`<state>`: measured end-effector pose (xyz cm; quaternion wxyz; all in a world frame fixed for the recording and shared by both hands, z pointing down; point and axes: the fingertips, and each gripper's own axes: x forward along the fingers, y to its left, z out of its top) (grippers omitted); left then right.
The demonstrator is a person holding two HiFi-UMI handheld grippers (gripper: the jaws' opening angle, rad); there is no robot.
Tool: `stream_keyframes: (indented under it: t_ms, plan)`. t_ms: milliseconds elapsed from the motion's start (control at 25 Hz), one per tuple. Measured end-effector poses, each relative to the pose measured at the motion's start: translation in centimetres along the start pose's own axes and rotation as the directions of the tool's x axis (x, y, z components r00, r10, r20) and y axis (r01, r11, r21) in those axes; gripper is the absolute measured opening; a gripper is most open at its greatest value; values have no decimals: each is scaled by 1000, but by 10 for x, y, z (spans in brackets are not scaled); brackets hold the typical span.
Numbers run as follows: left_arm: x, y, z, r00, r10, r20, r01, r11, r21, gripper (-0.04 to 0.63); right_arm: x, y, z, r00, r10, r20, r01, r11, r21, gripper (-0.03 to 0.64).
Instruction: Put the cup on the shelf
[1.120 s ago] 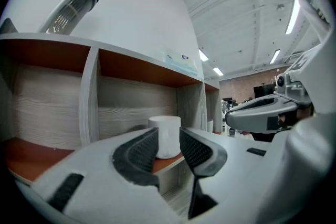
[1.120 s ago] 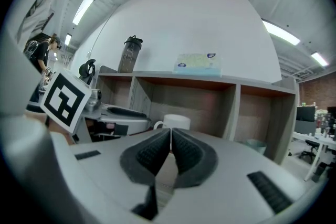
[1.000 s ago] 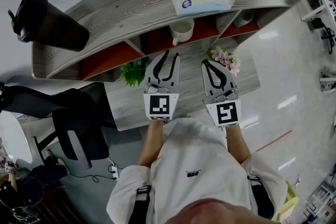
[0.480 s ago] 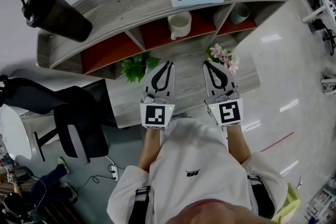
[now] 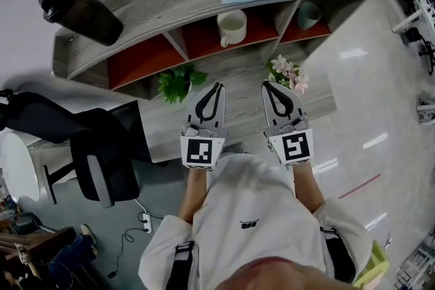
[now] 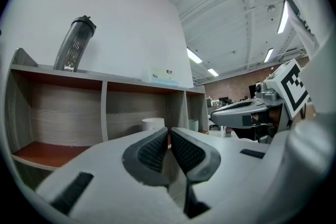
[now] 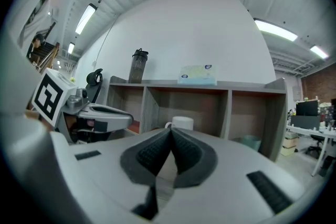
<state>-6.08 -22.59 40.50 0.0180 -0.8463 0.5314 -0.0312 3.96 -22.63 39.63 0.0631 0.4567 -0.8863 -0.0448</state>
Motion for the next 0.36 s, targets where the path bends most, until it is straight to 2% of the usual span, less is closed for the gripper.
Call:
stream_keyframes:
  t_ms: [360]
  plan:
    - [-9,-9,-2,1000,1,1,-1,1000,25,41,-13,1,0,1000,0,1,0,1000,9,29]
